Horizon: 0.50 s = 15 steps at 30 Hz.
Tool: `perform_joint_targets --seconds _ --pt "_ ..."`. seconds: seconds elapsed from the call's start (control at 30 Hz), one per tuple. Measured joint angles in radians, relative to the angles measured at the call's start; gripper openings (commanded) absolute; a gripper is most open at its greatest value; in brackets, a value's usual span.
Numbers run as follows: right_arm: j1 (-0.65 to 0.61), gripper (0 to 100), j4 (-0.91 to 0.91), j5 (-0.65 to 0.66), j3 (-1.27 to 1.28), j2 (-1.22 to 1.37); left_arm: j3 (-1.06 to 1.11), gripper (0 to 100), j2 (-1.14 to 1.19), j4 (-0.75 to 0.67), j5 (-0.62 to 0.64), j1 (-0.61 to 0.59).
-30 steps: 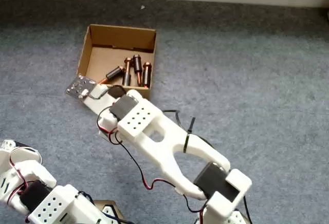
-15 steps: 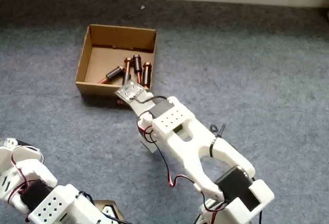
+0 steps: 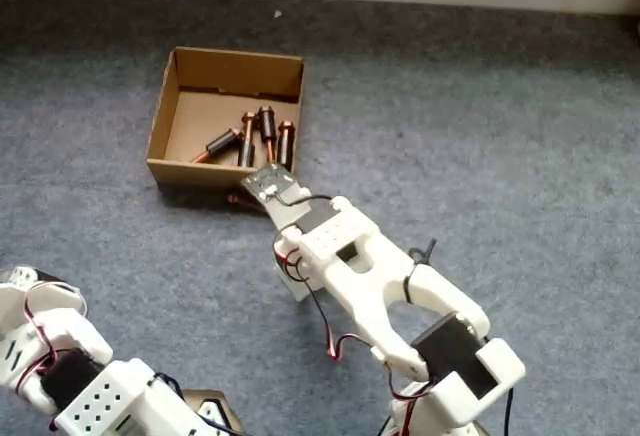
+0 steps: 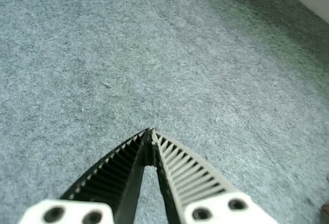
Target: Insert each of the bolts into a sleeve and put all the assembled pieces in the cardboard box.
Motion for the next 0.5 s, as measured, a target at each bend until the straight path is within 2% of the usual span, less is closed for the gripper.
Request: perform_joint_targets --seconds 0.07,0.23,0.5 --pt "0.003 12.4 -0.018 0.0 0.0 0.015 0.0 1 0.0 0.0 0.0 0.005" --pt "0.009 0.5 -0.029 -0.002 -0.003 0.025 0.0 1 0.0 0.0 0.0 0.014" --pt "0.023 0.5 -0.032 0.038 0.008 -0.017 0.0 1 0.0 0.0 0.0 0.012"
